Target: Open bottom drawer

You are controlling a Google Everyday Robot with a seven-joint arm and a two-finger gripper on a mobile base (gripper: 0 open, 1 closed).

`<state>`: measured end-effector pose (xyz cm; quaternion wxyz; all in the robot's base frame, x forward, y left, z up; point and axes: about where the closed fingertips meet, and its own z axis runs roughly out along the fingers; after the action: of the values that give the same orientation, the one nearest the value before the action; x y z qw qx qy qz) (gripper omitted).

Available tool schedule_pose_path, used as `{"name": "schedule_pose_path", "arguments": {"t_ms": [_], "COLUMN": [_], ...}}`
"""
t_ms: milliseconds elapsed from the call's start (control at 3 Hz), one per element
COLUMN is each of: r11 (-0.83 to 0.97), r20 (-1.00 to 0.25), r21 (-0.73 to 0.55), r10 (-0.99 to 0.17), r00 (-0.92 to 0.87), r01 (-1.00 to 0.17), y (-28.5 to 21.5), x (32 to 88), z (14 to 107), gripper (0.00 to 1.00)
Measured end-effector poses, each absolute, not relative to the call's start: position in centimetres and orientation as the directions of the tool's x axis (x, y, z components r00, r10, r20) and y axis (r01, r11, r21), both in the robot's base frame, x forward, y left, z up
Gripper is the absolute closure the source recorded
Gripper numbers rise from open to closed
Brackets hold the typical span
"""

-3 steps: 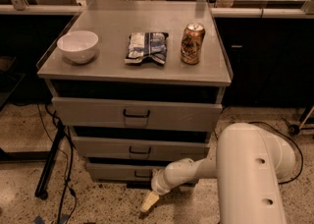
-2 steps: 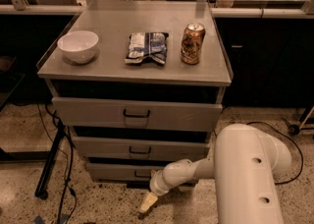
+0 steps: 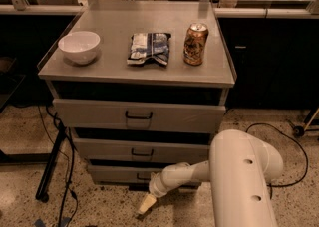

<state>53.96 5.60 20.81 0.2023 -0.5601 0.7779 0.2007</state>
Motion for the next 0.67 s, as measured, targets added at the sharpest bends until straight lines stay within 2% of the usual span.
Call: {"name": "schedule_pose_path", "arguments": {"t_ms": [667], "r11": [0.291], "r20": [-0.534], "r21": [0.096], "r10": [-0.792], "r00": [-0.296], "r01": [-0.952], "y": [6.4], "x": [54.0], "z": [19.3], "gripper": [0.00]}}
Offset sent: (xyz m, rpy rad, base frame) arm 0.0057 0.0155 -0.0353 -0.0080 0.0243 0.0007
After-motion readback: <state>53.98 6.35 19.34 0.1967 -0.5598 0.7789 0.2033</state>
